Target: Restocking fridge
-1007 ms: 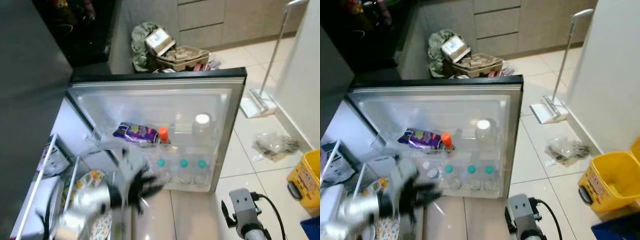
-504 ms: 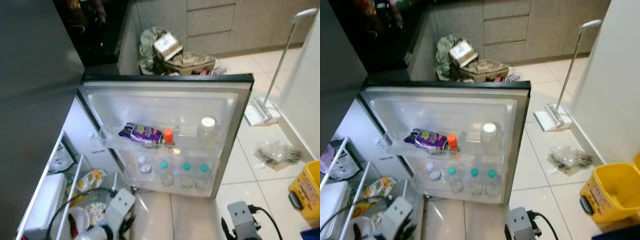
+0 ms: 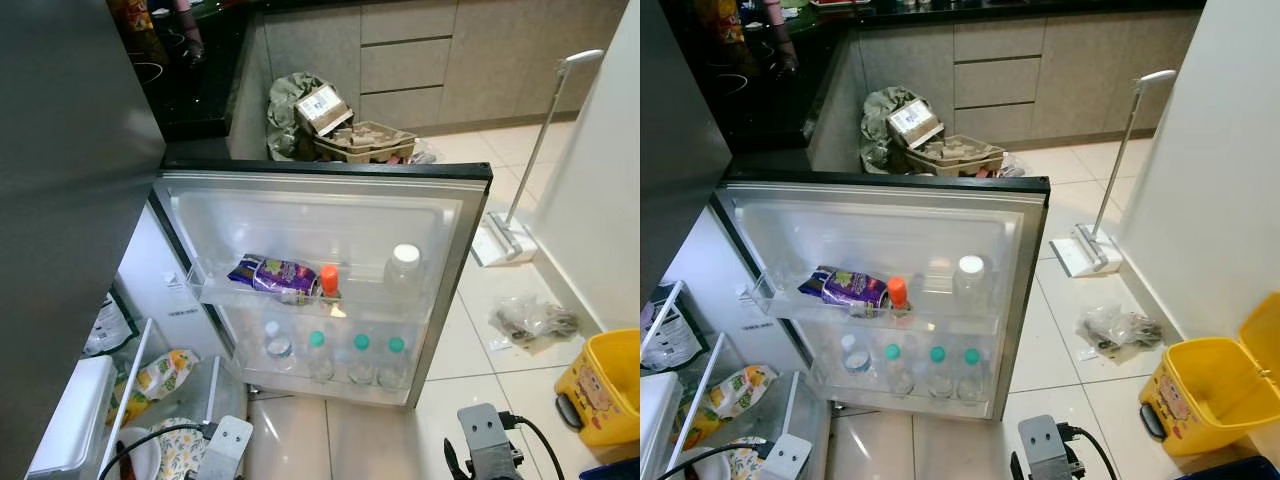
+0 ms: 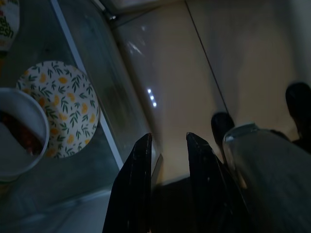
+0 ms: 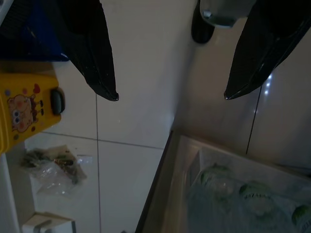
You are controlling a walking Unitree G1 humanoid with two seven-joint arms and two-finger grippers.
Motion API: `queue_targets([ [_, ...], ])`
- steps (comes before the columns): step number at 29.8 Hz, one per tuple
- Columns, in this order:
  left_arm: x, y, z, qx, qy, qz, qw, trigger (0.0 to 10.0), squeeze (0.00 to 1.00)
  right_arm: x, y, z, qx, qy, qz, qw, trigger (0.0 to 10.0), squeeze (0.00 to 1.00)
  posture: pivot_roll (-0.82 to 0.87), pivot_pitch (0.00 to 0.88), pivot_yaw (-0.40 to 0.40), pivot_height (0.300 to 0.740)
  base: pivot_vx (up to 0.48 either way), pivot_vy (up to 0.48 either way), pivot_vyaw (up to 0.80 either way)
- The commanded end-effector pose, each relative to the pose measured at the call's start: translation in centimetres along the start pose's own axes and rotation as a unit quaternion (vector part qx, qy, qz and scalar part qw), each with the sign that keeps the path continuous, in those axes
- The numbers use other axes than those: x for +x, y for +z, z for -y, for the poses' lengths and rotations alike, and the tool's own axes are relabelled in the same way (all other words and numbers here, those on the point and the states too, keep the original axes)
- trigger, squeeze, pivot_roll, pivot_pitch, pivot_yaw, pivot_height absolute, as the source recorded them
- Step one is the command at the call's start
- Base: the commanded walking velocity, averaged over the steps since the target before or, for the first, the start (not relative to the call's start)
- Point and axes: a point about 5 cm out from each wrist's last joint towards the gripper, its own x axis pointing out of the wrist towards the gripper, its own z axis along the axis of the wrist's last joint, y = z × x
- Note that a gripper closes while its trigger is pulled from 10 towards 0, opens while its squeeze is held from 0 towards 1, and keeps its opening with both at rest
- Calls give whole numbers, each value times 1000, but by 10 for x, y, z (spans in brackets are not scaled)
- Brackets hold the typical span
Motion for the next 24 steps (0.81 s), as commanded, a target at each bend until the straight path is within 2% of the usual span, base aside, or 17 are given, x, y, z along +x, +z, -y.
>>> queue_targets([
  [1,0,-5,3,-5,0,-4,1000,10000,0,-2,-5,-2,4,3,-10,1000,10000,0,-151,72,27,740,0,0,0],
  [4,2,1,6,0,-2,15,1000,10000,0,-1,-4,-5,17,7,-11,1000,10000,0,-134,65,31,740,0,0,0],
  [9,5,7,9,28,0,28,999,10000,0,0,-2,-10,13,13,-12,1000,10000,0,-133,58,36,740,0,0,0],
  [18,7,10,10,36,3,37,999,10000,0,-1,-3,-13,6,18,-14,1000,10000,0,-134,49,38,740,0,0,0],
  [24,8,10,7,44,16,33,998,10000,0,-2,-5,-14,3,17,-17,1000,10000,0,-138,52,42,740,0,-423,0],
])
